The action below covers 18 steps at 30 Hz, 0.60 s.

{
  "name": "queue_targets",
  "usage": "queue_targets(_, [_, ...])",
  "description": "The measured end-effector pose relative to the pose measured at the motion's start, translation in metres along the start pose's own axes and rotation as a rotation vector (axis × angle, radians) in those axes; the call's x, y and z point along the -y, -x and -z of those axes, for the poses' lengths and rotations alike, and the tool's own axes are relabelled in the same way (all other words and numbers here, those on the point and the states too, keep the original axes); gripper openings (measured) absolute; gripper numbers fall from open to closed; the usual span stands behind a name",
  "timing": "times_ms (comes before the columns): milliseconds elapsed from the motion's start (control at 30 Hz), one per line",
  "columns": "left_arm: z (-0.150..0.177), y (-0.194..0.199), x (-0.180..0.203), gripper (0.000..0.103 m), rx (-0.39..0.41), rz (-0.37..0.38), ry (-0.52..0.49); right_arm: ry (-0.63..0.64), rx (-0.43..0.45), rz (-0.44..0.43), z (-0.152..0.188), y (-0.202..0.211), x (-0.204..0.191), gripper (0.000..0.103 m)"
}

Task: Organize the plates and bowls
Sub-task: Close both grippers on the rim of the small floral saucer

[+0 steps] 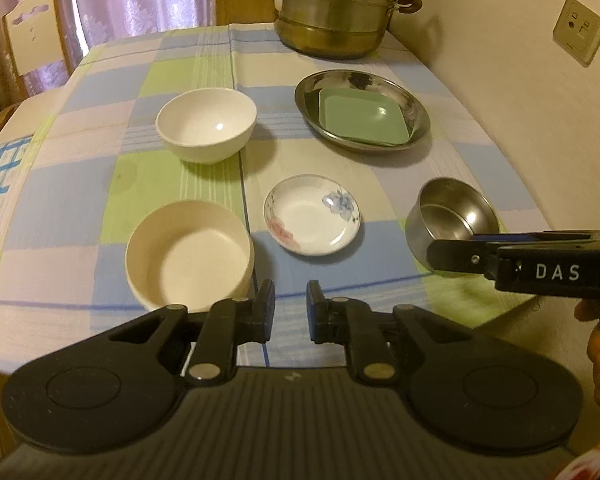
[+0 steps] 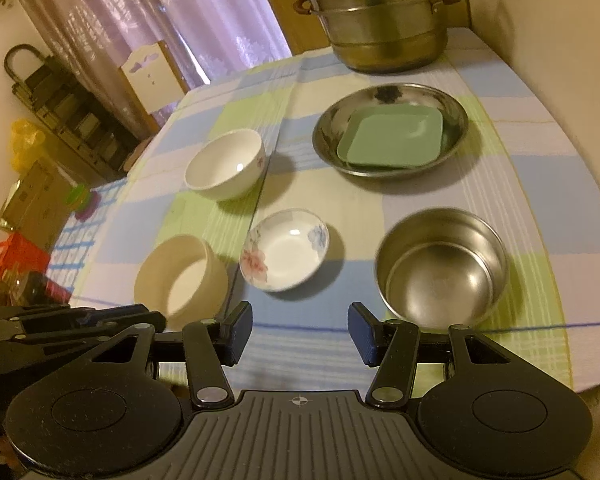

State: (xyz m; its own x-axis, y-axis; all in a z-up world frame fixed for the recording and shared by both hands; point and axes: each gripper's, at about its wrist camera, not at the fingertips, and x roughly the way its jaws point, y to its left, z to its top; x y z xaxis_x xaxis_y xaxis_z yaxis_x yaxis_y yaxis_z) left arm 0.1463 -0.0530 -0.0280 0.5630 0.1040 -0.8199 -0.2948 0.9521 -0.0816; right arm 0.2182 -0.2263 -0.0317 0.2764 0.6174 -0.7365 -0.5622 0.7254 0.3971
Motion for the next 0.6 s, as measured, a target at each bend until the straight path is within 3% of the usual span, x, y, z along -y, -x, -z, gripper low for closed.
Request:
queue_targets(200, [-0.027,-0.026,-0.011,0.015,0.002,0.041,-0.051,-0.042,0.027,0.026,-0.011,-0.021,-0.006,0.052])
queue_targets(367, [-0.047,-0.050,-0.020,0.015,0.004,0.068,-0.103,-0.097,0.027,0.047,-0.020,-0.046,-0.006,0.035])
queue_targets(600, [-0.069,-0.092,-0.033,0.015,-0.067,0.105,-0.146,-0.129,0.020,0.125,-0.033,-0.077,-0.005,0.031])
